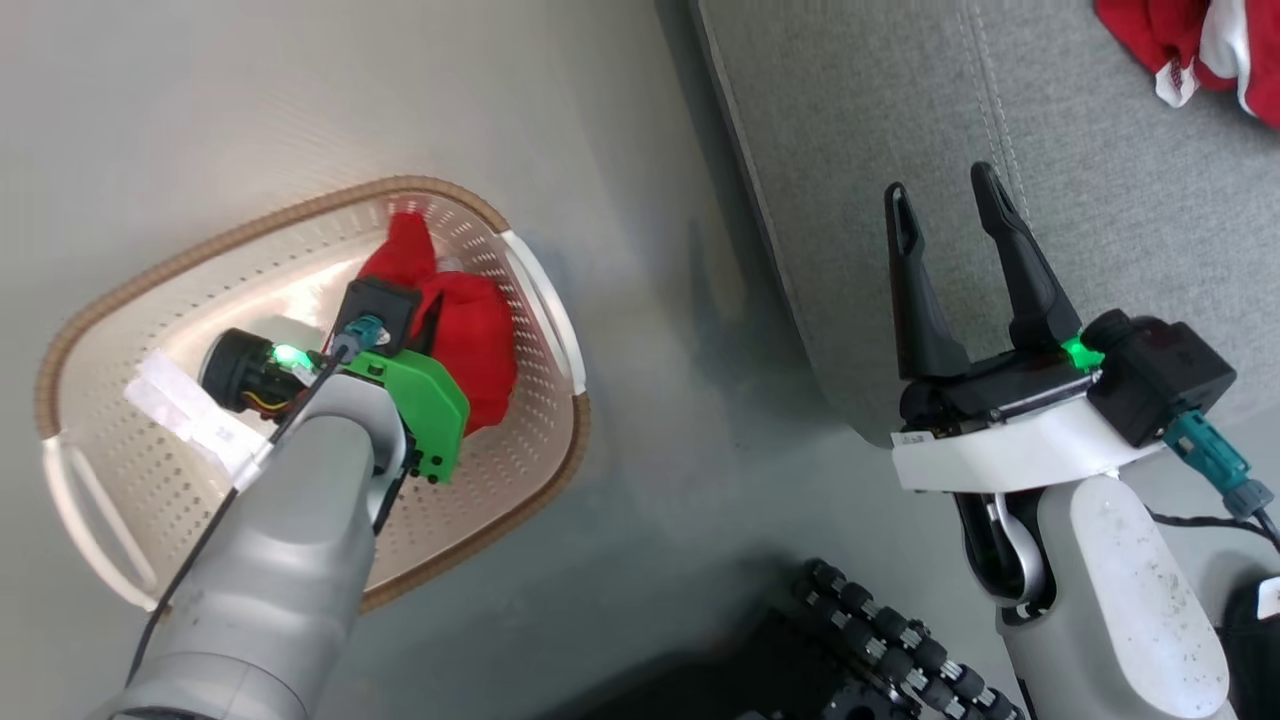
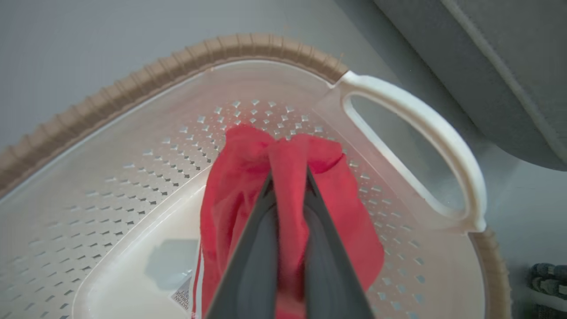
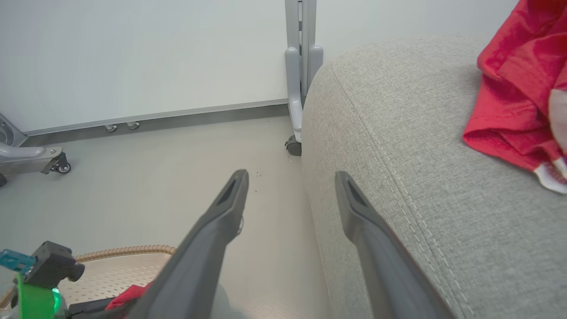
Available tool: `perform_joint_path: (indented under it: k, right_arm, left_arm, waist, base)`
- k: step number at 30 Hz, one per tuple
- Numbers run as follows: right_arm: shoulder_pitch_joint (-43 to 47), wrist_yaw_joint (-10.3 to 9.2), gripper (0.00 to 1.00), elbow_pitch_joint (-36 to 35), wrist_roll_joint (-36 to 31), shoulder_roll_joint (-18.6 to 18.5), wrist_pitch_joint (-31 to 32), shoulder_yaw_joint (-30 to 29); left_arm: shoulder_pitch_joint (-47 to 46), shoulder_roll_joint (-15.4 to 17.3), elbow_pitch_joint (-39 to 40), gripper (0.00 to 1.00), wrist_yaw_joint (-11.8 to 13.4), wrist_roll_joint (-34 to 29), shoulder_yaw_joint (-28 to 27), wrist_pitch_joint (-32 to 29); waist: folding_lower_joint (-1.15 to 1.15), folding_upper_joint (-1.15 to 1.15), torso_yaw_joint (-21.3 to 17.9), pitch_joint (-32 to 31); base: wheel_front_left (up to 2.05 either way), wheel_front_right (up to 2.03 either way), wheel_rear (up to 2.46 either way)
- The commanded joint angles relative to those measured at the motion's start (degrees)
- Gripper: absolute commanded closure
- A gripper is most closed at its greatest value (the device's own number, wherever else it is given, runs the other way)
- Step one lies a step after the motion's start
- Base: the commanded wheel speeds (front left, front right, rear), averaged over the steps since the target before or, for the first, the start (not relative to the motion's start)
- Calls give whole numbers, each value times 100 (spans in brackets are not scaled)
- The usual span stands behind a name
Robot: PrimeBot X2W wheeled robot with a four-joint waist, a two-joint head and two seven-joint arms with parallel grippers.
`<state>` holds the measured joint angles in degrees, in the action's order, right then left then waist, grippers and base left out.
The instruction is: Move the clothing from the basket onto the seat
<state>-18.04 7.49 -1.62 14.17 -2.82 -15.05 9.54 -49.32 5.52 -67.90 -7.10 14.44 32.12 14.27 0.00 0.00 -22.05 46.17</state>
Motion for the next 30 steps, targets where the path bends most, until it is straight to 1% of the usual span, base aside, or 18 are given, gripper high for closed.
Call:
perform_joint_path:
  k: [1,5,7,13,18,23,27,30]
  right_arm:
    - [104,0,0,49,-71,-13,-18,-35]
    - [237,0,0,138,-218,-14,-18,-110]
    - [317,0,0,192,-292,-15,-19,-155]
    - [547,0,0,340,-487,-17,-16,-258]
    - [758,0,0,375,-579,-48,95,-368]
    - [967,0,0,286,-650,-88,272,-429]
    - [1151,0,0,234,-674,-84,405,-446]
    - [1283,0,0,193,-667,-90,503,-452]
  left_arm:
    - [133,-44,104,100,-32,70,26,58]
    - [395,-88,516,100,-39,174,52,97]
    - [534,-104,877,100,-42,201,53,95]
    - [1094,37,2016,100,-47,275,-31,97]
    - [1609,145,3117,100,-44,386,-243,98]
    - [2065,218,4088,100,4,428,-579,96]
    - [2391,253,4642,100,62,412,-834,94]
    - [2536,223,5071,100,50,396,-1010,95]
  waist:
    - [0,0,405,-532]
    - [0,0,634,-953]
    - [0,0,768,-1175]
    - [0,0,1097,-1745]
    - [0,0,1334,-2185]
    - [0,0,1514,-2600]
    - [0,0,1606,-2933]
    - [0,0,1654,-3163]
  base:
    - [0,0,0]
    - [0,0,0]
    - [0,0,0]
    - [0,0,0]
    - [0,0,0]
    - [0,0,0]
    - [0,0,0]
    - [0,0,0]
